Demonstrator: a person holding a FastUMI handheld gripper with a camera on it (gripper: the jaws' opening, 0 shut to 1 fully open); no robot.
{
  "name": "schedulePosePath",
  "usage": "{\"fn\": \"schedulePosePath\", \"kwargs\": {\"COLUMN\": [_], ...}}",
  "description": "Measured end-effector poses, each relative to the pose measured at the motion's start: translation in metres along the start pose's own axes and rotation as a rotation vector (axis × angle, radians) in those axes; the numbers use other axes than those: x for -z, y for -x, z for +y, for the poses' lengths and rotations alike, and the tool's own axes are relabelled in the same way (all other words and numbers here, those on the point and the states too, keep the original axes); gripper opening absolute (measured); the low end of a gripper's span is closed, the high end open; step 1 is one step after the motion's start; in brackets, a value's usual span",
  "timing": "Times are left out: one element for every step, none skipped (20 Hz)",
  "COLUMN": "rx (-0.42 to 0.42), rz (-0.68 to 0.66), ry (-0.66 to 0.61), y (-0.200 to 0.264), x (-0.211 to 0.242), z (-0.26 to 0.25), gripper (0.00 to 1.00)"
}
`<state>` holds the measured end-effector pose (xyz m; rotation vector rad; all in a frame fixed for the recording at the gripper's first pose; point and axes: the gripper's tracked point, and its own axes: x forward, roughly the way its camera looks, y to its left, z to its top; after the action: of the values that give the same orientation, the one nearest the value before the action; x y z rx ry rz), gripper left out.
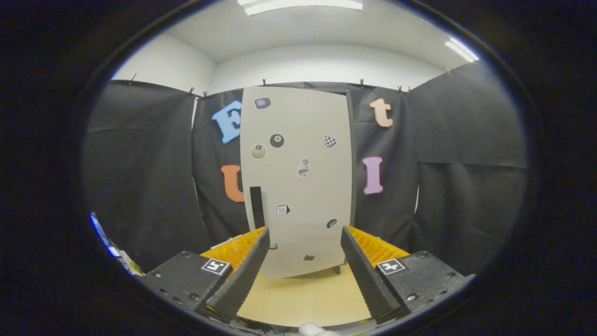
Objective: Open the shoe cabinet door, grab the shoes and put them into the shoe cabinet, then close the shoe cabinet door.
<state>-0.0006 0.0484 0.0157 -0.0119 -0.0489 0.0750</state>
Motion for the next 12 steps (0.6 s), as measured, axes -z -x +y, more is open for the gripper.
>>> {"fn": "schedulePosePath", "kwargs": {"rx": [0.009,0.004,-0.002,0.001,0.0,0.003,0.005,0.002,0.002,0.007,0.01,0.012], "rz": [0.008,0.013,0.016,0.023,0.018,0.025,0.034,0.041,0.054,0.061,0.066,0.071], "ry": [0.009,0.01,0.01,0.015,0.016,0.013,0.005,-0.006,-0.012,-0.02,-0.027,-0.027], "y": [0.008,0.017,0.023,0.029,0.033,0.037,0.04,0.043,0.045,0.047,0.049,0.05], "x": [0.006,0.01,0.014,0.018,0.02,0.023,0.029,0.033,0.037,0.041,0.044,0.045], "z": [-0.003,-0.002,-0.001,-0.002,-0.004,-0.005,-0.006,-0.006,-0.007,-0.008,-0.009,-0.011], "gripper": [1.0,1.0,1.0,1.0,1.0,1.0,1.0,1.0,1.0,1.0,1.0,1.0]}}
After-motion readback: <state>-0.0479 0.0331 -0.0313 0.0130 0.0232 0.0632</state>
